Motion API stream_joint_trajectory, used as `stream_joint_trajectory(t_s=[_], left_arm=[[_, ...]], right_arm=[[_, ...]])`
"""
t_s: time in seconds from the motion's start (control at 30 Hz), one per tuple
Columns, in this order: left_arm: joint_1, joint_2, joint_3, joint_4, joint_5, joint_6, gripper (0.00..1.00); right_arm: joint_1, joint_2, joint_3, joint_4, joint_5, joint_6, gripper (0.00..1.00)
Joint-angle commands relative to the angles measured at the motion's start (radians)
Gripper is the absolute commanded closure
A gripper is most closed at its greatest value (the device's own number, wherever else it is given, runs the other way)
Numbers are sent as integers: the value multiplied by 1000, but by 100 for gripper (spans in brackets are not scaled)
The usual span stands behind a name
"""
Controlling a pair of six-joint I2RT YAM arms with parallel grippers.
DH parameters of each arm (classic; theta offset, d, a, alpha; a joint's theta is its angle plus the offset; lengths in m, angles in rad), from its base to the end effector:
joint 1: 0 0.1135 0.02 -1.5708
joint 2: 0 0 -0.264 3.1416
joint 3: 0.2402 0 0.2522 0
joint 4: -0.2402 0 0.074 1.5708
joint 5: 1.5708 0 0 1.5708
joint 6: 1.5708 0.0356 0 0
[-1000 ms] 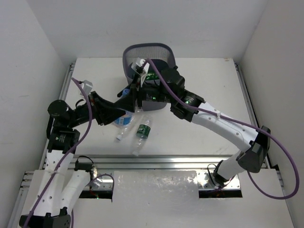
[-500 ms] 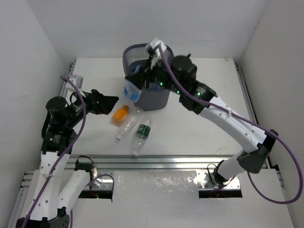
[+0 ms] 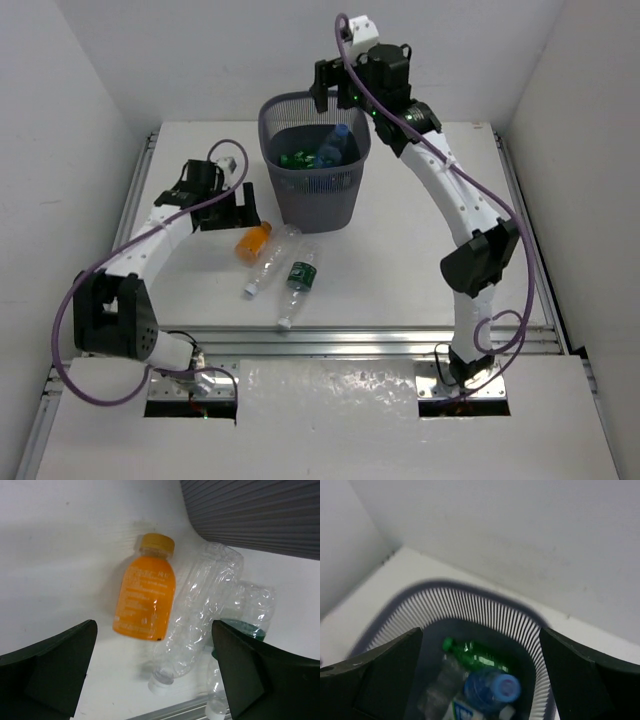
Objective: Put the plastic bottles in the bin
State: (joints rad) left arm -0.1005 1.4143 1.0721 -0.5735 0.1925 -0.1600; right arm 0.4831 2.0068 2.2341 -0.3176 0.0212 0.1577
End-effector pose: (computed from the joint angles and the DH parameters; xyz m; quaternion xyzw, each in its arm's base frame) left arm 0.2939 -0.0365 0.2622 0.0029 0.9430 -0.1318 0.3057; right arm 0.4128 0.2157 0.4566 -0.1125 0.7297 0.2050 0.6426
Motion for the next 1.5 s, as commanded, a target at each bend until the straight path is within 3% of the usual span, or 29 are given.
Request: stream_joint_trajectory(t_s=[0.0,0.03,0.17,0.33,0.5,0.6,0.63,0.67,0.77,0.83,0.97,1.0,1.2,1.33,1.47], left_arm=[[-27,67,83,-20,18,86,5],[-30,83,88,-17,33,88,5],[-57,159,101,-52,-14,97,8],[-71,238,98,-63,-80,86,12],[-73,337,97,-54,-129,65,24],[-71,377,89,-46,-146,54,44],[-71,374,89,-51,-151,53,67],[-70,365,92,-60,-165,47,76],[-70,229,80,-89,-238,24,95],[-70,39,60,-88,-240,5,99],[-73,-326,-62,29,49,30,100],[-74,-435,-84,52,188,33,100],[-79,-624,-175,265,682,-54,100],[-82,-689,-221,508,838,-200,100],[-84,-718,-219,557,875,-246,100]], right_arm=[[9,-98,-77,-20,-137,2,1],[9,-196,-212,7,-150,11,1],[9,-422,-468,115,-222,37,1],[11,-620,-681,163,-306,69,1],[17,-730,-856,229,-366,121,1],[18,-770,-927,262,-392,147,1],[22,-781,-948,264,-397,152,1],[23,-783,-958,261,-397,157,1],[26,-787,-978,250,-434,183,1],[40,-783,-995,259,-478,219,1],[83,-775,-1063,389,-680,316,1],[92,-772,-1071,452,-711,363,1],[230,-728,-1019,545,-767,395,1],[268,-675,-966,529,-716,402,1],[285,-632,-932,531,-690,410,1]])
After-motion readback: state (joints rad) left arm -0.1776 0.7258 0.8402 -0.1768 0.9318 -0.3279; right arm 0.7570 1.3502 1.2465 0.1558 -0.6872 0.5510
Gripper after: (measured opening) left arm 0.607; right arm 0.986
